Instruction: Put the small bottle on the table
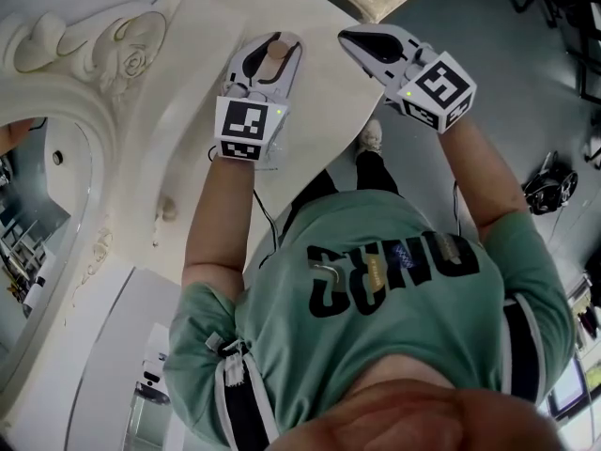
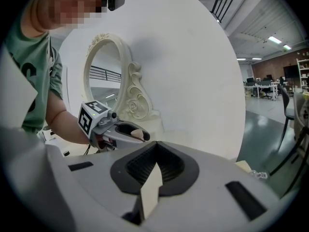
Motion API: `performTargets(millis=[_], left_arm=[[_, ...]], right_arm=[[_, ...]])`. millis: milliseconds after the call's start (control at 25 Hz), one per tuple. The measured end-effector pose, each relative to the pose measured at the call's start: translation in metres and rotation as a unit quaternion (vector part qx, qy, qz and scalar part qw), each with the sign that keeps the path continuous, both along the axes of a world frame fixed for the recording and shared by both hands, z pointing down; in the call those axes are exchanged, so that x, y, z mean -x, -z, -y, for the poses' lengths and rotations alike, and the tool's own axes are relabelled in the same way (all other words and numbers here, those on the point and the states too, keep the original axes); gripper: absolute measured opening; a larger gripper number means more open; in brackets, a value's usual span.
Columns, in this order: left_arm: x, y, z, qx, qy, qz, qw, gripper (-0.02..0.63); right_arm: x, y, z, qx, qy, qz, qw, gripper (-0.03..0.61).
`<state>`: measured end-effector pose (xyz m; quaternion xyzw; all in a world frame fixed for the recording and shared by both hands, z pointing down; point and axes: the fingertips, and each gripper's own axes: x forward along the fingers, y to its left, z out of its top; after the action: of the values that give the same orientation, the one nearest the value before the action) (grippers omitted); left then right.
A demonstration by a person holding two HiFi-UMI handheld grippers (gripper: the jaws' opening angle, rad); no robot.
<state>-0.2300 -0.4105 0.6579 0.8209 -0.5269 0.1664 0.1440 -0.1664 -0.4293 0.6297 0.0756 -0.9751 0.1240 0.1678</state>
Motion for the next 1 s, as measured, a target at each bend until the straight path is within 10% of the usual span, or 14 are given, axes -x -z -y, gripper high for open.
performTargets(millis=[1000], left_arm=[[-0.003, -0.026, 0.016, -0.036, 0.003, 0.014, 0.9992, 0.135]], right_arm=[[0.002, -0.018, -0.010, 0.010, -0.004, -0.001, 1.000, -0.006]])
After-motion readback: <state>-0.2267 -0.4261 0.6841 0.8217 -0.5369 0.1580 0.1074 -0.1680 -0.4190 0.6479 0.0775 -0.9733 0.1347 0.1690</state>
